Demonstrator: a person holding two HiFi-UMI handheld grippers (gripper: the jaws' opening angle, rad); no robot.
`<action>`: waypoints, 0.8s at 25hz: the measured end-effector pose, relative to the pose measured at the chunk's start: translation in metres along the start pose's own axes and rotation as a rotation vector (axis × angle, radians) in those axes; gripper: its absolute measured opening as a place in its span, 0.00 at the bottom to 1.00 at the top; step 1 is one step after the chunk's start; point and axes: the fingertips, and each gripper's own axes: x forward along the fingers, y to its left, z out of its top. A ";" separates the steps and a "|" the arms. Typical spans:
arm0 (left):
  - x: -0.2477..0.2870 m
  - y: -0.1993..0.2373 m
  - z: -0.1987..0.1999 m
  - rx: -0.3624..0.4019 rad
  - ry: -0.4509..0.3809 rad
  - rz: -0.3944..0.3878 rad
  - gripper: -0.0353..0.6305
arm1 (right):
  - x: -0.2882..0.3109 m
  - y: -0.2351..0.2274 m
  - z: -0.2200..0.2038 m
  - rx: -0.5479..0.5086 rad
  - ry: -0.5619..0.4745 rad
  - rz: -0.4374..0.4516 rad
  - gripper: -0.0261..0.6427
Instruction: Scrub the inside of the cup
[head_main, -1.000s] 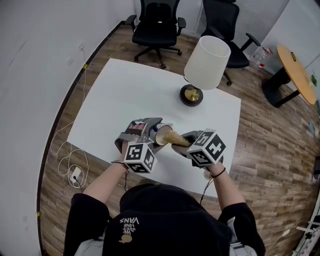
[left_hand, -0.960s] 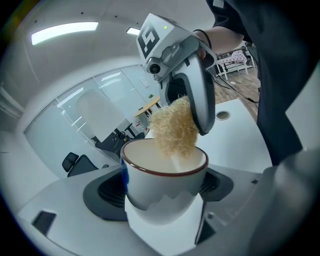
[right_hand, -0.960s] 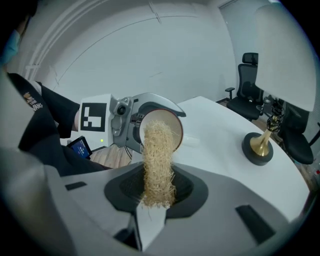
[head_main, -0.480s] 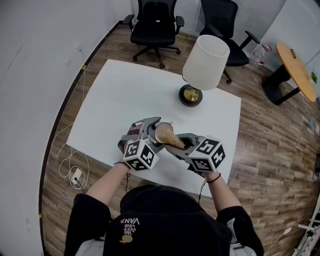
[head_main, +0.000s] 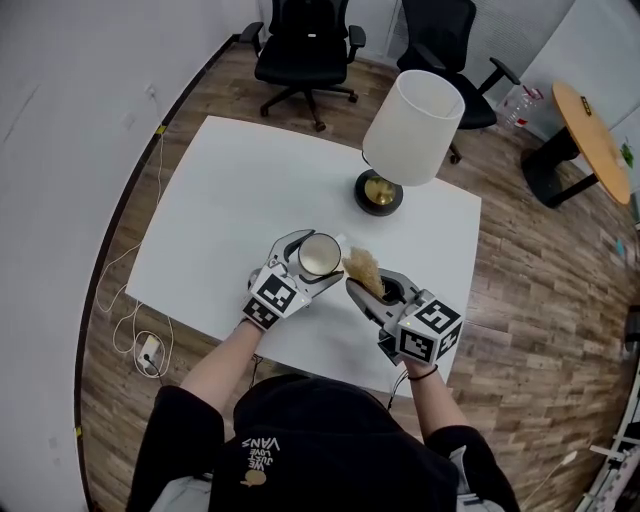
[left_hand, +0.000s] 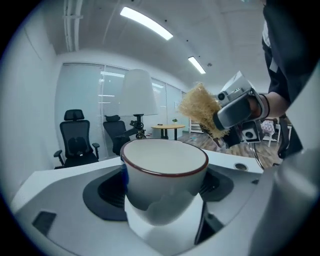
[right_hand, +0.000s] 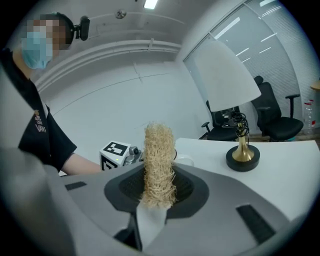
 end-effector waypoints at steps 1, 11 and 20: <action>0.003 0.003 -0.003 -0.018 -0.004 0.003 0.65 | -0.001 -0.003 -0.002 0.009 -0.004 -0.011 0.18; 0.024 0.028 -0.040 -0.118 0.010 -0.004 0.65 | -0.003 -0.018 -0.013 0.053 -0.003 -0.081 0.18; 0.036 0.035 -0.057 -0.151 0.021 -0.020 0.65 | -0.005 -0.023 -0.010 0.060 -0.012 -0.116 0.18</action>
